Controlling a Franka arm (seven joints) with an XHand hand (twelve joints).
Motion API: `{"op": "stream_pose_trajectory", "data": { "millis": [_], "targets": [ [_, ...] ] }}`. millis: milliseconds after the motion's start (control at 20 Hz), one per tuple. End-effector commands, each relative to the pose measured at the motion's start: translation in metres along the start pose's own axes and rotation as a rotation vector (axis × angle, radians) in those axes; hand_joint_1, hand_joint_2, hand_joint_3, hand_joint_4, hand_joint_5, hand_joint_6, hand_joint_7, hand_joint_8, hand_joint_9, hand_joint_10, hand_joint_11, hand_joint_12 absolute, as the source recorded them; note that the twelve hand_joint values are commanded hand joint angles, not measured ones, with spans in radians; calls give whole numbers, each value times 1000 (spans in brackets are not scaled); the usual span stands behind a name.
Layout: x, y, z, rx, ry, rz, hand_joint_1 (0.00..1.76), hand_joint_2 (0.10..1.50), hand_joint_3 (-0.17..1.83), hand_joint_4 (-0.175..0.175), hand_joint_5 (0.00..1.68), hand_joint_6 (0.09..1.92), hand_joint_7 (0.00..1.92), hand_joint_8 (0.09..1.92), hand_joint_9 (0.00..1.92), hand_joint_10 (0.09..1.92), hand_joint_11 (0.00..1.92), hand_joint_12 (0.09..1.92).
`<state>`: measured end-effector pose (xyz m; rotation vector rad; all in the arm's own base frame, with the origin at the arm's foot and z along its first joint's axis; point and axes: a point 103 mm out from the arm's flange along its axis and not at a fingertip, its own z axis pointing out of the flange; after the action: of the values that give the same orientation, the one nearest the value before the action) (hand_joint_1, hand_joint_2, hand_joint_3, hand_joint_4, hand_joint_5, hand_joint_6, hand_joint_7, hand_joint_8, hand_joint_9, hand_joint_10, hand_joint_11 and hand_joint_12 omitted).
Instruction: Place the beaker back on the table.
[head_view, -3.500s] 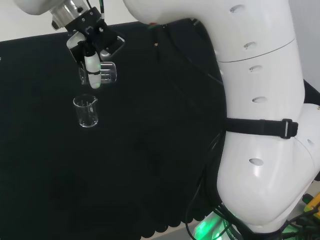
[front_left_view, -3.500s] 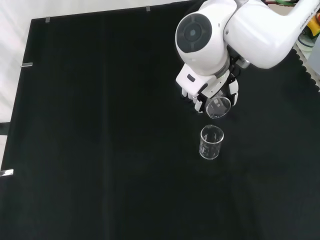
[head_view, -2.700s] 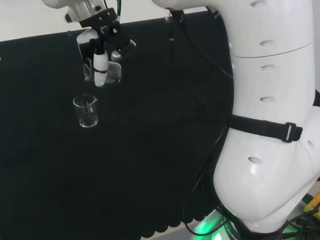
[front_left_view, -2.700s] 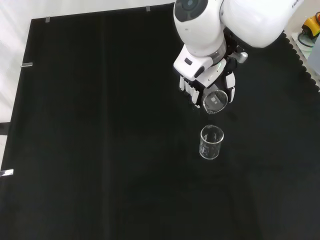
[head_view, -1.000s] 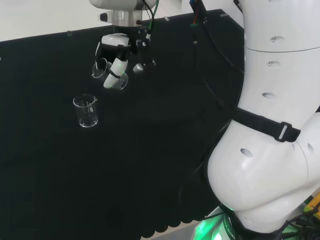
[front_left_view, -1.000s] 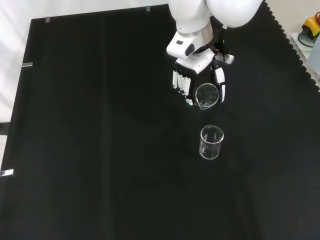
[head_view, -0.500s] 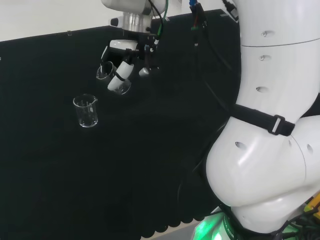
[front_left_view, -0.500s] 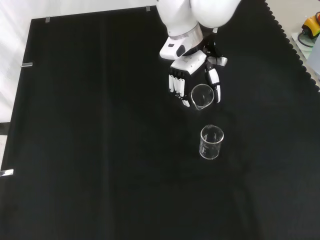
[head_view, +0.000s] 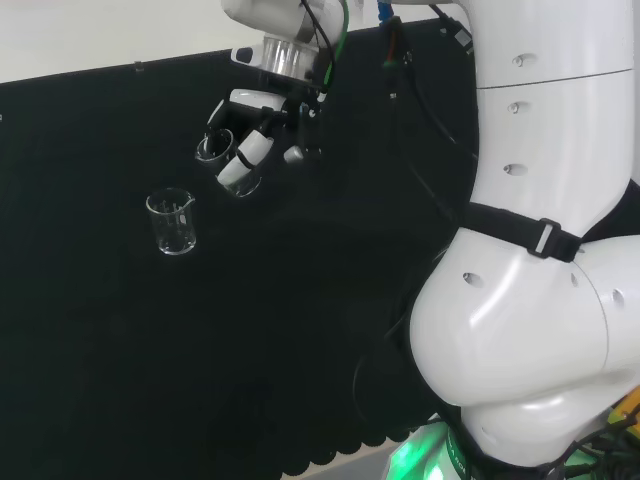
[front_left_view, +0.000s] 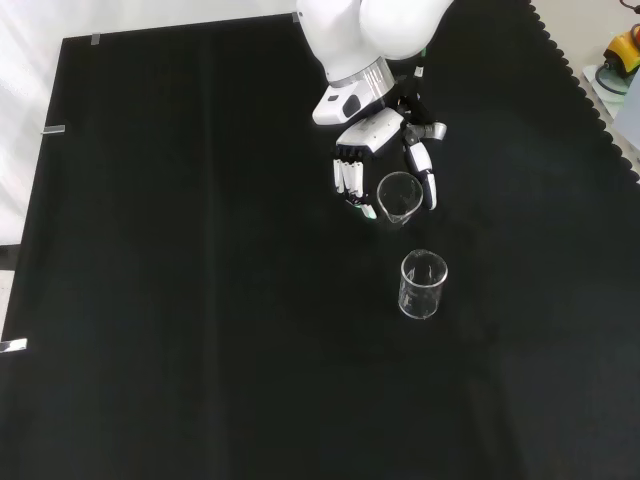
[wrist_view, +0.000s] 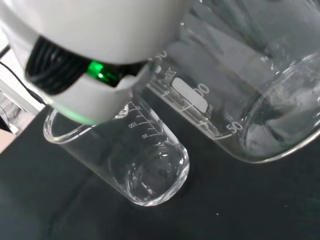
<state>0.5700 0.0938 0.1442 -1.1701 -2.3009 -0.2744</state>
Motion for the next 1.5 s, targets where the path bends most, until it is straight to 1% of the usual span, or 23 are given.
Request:
{"op": "stream_pose_trajectory", "data": {
  "millis": [50, 600, 1100, 1300, 1500],
  "targets": [
    [-6, -3, 8, -36, 39, -15, 1445, 494, 887, -175, 1226, 714, 1447, 556, 1322, 779, 994, 835],
    [-21, -3, 23, -69, 108, -24, 1444, 505, 868, -175, 1224, 718, 1450, 546, 1320, 758, 988, 849],
    [-28, 2, 35, -106, 136, -29, 1444, 506, 865, -175, 1225, 719, 1452, 540, 1322, 747, 985, 854],
    [-28, 4, 37, -131, 139, -34, 1444, 507, 862, -175, 1225, 720, 1454, 538, 1319, 743, 984, 854],
    [-29, 4, 39, -142, 141, -31, 1444, 510, 857, -175, 1225, 722, 1453, 537, 1318, 736, 978, 854]
  ]
}}
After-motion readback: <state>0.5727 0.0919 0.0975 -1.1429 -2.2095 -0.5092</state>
